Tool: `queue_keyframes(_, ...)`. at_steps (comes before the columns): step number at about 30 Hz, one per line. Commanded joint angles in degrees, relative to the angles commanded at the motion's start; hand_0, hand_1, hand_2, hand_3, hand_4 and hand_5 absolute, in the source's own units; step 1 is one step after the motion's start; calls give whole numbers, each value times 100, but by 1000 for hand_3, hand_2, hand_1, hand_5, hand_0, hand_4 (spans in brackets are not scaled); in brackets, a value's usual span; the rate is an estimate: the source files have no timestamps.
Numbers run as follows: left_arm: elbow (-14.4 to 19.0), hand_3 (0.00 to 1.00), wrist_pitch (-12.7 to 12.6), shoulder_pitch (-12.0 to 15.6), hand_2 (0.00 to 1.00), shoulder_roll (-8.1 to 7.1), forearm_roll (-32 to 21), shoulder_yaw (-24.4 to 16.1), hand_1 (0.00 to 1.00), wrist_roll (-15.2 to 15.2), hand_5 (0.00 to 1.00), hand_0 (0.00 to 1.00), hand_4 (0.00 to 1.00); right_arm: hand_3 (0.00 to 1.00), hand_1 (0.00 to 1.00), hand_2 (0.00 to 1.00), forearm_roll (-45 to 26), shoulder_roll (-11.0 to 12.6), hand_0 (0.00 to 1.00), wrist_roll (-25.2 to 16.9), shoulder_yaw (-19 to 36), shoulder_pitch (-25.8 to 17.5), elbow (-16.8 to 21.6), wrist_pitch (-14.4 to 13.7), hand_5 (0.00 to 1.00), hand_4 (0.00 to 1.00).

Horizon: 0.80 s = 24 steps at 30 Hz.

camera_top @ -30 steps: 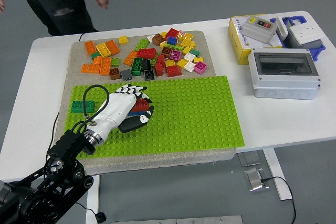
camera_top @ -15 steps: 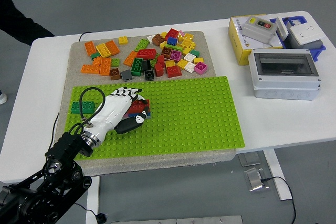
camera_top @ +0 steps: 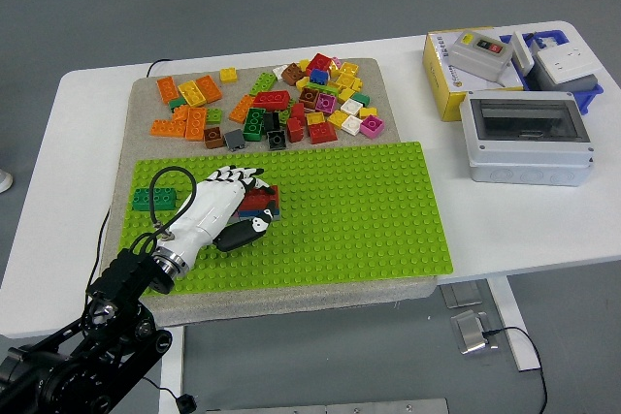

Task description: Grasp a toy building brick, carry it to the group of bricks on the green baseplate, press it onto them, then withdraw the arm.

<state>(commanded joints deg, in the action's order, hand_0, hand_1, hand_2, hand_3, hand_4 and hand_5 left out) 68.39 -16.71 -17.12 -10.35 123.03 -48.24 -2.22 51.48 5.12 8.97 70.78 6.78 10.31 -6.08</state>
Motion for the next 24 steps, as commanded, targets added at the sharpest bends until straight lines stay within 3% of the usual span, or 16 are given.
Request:
queue_keyframes(7,110,610,-8,29,905,-4,-1,-107,922,-12,825,958,459,618,631,622,4,0,636,6,-5,-12,0,1,726,448)
queue_keyframes(24,418,608,-27,159,904,-186,-85,-384,921,-46,819,957,459,619,631,622,32,6,639,16,26,-36,0,8,725,448)
